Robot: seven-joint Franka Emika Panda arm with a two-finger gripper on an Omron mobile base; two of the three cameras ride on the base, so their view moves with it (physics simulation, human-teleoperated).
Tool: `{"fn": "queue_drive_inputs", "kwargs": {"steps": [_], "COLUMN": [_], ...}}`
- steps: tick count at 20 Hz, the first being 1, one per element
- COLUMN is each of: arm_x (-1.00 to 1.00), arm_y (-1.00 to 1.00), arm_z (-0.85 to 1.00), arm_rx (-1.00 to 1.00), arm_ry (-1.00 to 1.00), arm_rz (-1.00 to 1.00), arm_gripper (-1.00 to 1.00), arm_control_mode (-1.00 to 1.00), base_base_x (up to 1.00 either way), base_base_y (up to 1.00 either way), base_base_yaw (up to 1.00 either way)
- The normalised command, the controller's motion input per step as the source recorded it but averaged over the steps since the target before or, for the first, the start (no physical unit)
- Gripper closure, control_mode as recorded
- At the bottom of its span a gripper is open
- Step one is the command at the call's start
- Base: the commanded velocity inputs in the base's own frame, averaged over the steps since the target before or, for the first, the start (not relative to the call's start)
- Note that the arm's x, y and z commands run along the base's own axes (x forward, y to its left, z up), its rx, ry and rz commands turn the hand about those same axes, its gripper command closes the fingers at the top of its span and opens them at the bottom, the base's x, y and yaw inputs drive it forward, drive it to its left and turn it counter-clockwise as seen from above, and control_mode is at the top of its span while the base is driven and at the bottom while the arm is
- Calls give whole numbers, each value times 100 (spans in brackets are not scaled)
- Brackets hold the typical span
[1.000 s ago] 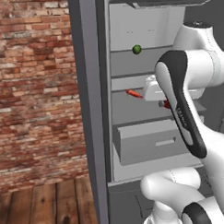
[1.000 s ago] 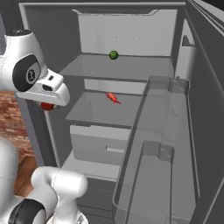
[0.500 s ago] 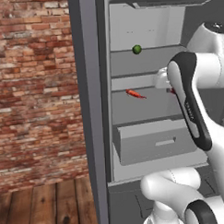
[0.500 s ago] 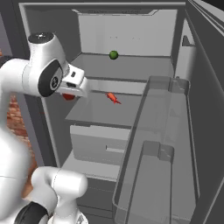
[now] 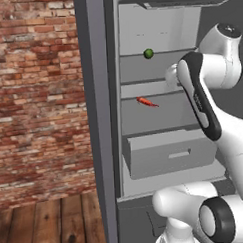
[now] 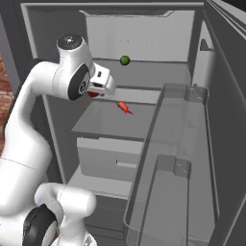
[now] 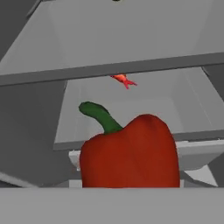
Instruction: Transport the fish and bell pepper to the fridge. Place the fish on the rack containing meat and place the bell pepper on the rack containing the vegetable, ensuring meats and vegetables are on different racks.
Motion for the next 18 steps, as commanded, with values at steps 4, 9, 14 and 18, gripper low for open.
{"fn": "queue_drive_inputs", "kwargs": {"steps": [4, 9, 14, 18], "arm_x": [48, 76, 99, 100], "arm_y": [-22, -14, -14, -12], "arm_z": [37, 4, -4, -7], "arm_rx": [0, 0, 0, 0], "arm_ry": [-8, -17, -5, 2], "arm_rz": [0, 1, 6, 3], "arm_gripper": [100, 100, 100, 100], "arm_control_mode": [-100, -100, -100, -100], "base_base_x": [0, 0, 0, 0], "base_base_y": [0, 0, 0, 0], "base_base_yaw": [0, 0, 0, 0]}}
